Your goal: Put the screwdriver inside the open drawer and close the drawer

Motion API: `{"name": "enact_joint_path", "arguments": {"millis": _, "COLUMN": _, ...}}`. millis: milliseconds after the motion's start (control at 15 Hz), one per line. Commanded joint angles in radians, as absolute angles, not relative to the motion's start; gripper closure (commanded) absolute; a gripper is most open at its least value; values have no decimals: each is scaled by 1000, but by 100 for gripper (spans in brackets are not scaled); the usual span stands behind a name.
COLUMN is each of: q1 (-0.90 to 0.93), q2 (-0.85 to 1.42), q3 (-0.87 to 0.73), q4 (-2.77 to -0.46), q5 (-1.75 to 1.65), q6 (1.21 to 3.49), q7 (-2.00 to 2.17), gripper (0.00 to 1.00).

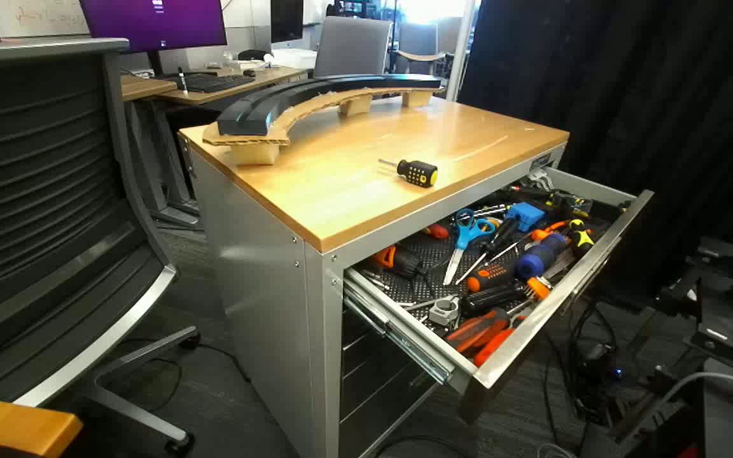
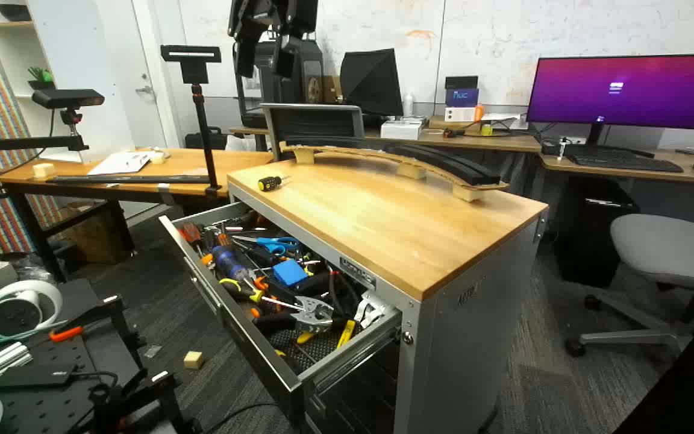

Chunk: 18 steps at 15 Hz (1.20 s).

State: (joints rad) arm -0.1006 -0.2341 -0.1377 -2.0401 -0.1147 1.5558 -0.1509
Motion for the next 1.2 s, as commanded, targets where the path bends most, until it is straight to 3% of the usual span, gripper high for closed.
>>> {"name": "enact_joint_path", "arguments": {"millis": 0, "q1": -102, "q2": -233, "q3": -136, "q4": -2035, "q5": -114, "q6": 1554, "q7": -151, "gripper": 0}}
{"name": "enact_joint_path", "arguments": {"millis": 400, "q1": -101, "q2": -204, "q3": -136, "q4": -2010, "q5": -88, "q6": 1562, "q7": -124, "gripper": 0}}
{"name": "enact_joint_path", "arguments": {"millis": 1133, "q1": 68, "q2": 339, "q3": 53, "q4": -1670, "q5": -84, "q6": 1617, "q7": 123, "gripper": 0}}
